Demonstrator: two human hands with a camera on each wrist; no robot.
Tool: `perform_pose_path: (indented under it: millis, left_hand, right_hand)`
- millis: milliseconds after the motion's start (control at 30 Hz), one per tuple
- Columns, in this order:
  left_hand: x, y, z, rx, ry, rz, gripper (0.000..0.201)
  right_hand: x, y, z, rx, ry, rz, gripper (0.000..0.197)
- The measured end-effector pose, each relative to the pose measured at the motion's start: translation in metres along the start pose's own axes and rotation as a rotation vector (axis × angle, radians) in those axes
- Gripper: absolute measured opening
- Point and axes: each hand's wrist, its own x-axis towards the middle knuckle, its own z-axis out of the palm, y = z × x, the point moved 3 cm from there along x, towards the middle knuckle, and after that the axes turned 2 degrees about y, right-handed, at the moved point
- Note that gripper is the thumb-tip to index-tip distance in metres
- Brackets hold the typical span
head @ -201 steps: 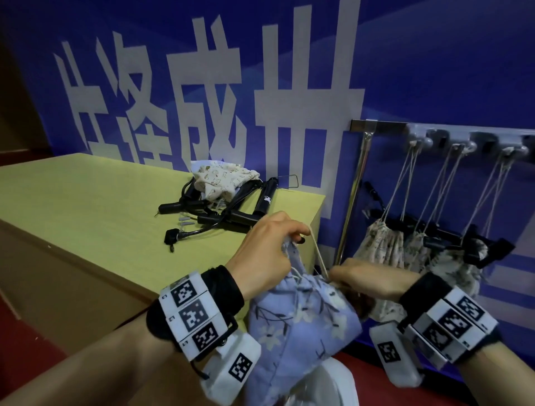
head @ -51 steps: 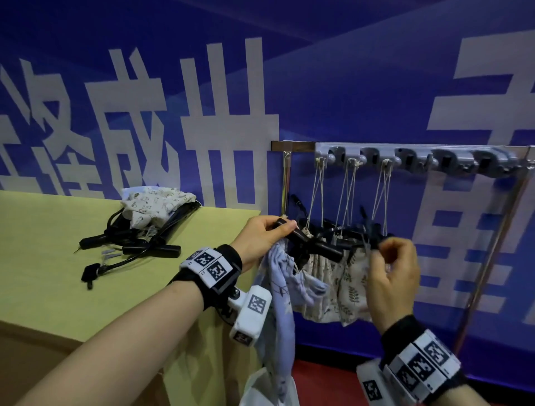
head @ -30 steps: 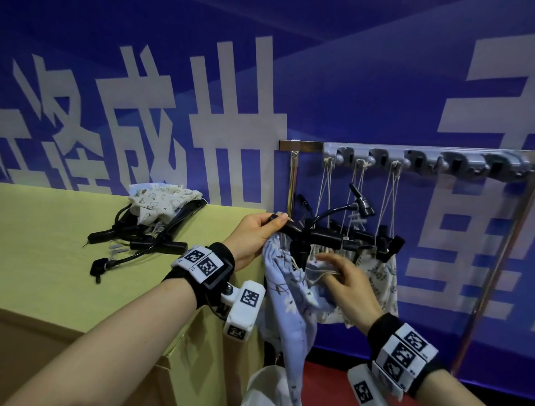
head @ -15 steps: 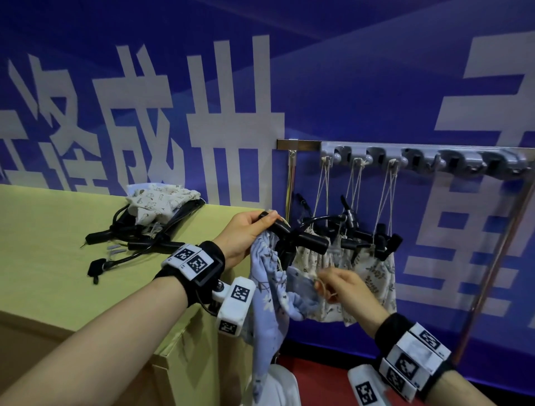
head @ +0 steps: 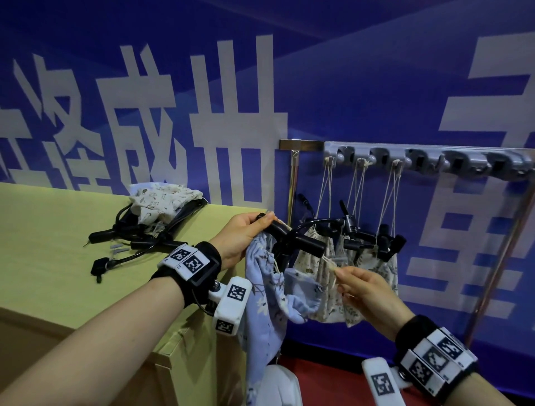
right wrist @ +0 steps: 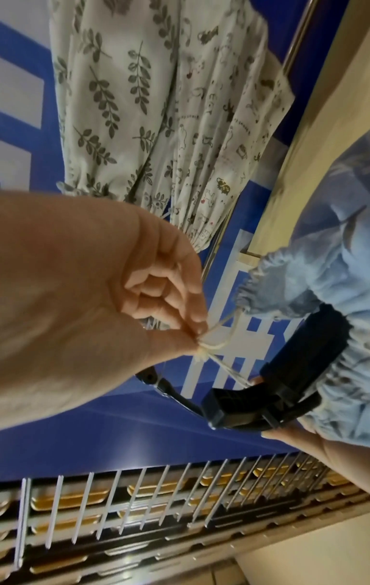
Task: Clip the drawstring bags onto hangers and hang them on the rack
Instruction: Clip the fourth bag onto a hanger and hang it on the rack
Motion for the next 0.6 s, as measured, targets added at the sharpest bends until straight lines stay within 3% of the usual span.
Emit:
perform_pose_path:
  millis: [200, 533, 600]
  left_hand:
    - [-0.002, -0.003, 0.002, 0.003, -0.002, -0.005, 0.042]
    - [-0.004, -0.002, 0.0, -0.037, -0.082, -0.08, 0.043]
    - [-0.004, -0.002, -0.003, -0.059, -0.059, -0.095, 0.042]
  right_hand:
    - [0.001, -0.001, 0.0, 0.213, 0.044, 0.043, 0.019]
    - [0.001, -0.016, -0.028, 0.452, 0.067, -0.006, 0.006]
    - [0.0, -0.014, -0.032, 0.524, 0.048, 0.002, 0.027]
